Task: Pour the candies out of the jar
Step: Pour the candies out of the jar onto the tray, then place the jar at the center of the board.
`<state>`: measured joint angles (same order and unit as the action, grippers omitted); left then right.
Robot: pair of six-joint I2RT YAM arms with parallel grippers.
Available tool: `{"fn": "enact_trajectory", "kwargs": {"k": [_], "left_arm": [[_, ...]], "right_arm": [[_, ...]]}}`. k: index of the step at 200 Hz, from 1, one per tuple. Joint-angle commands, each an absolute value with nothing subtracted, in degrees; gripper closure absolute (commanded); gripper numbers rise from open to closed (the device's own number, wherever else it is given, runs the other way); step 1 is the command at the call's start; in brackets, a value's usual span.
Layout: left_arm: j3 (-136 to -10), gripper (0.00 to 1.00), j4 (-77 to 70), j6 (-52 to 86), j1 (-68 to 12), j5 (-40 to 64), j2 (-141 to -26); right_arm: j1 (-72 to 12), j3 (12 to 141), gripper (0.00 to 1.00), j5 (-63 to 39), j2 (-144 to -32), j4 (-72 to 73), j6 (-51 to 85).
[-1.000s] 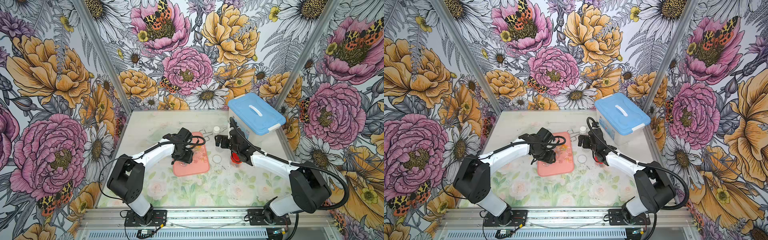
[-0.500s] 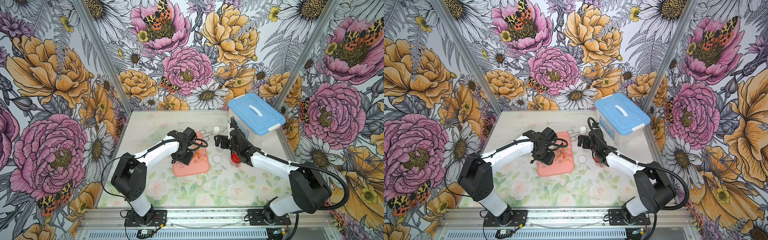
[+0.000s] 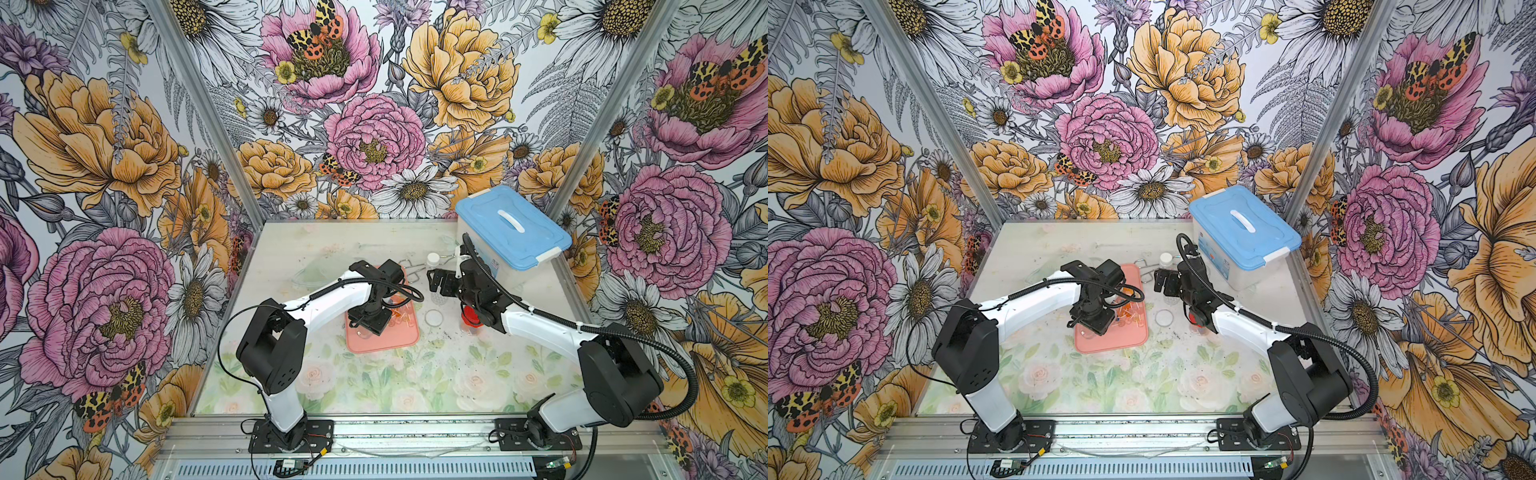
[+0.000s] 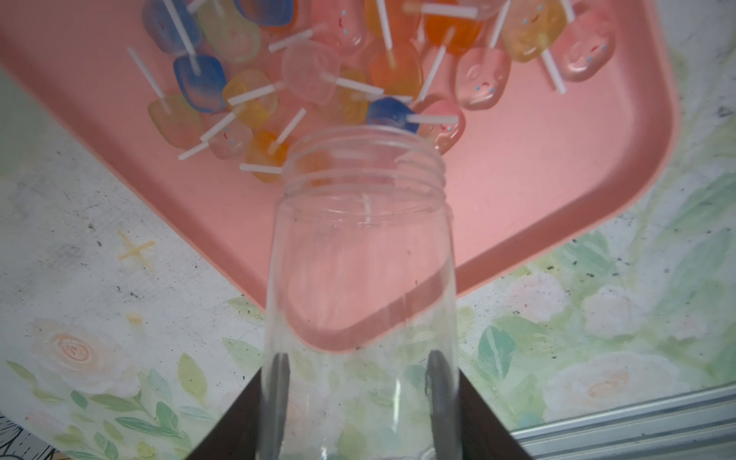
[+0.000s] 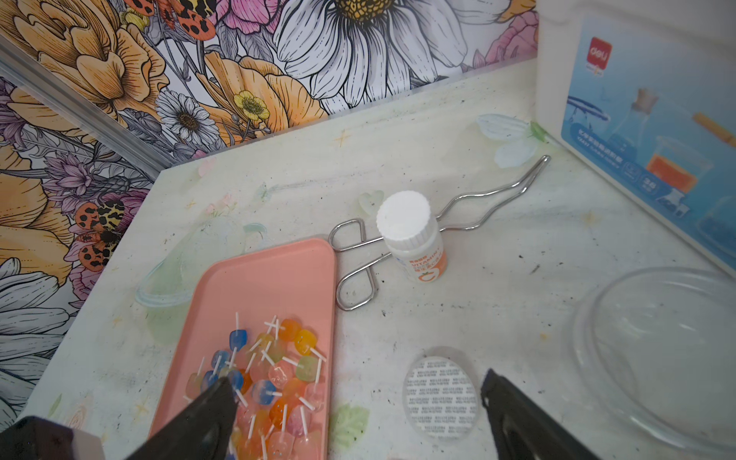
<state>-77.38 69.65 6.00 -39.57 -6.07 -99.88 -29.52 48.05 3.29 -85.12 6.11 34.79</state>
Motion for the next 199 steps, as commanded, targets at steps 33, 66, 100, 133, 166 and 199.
{"fn": "enact_trajectory", "kwargs": {"k": [33,66,100,133,166,199], "left_arm": [[-79.5,1.0,69.3,4.4,-38.4,-9.2,-100.7],[-80.5,1.0,67.2,3.6,-36.6,-8.5,-99.3],[-80.2,1.0,63.2,2.6,-35.5,-5.7,-96.2],[-78.4,1.0,51.7,2.1,-33.5,4.0,-90.3],[-75.3,1.0,38.6,1.1,-31.9,11.1,-84.3],[-72.0,1.0,27.7,0.9,-31.7,15.4,-80.4]], "right_arm": [[-29.1,48.1,0.01,1.5,-84.7,8.1,36.0],[-28.2,46.6,0.0,1.1,-81.3,7.8,35.6],[-25.9,46.6,0.0,-5.8,-78.2,7.6,34.4],[-22.6,49.9,0.0,-22.0,-77.8,7.0,33.0],[-20.3,53.0,0.0,-34.3,-76.9,6.7,33.9],[-19.7,56.4,0.01,-41.2,-75.9,5.0,33.7]]}}
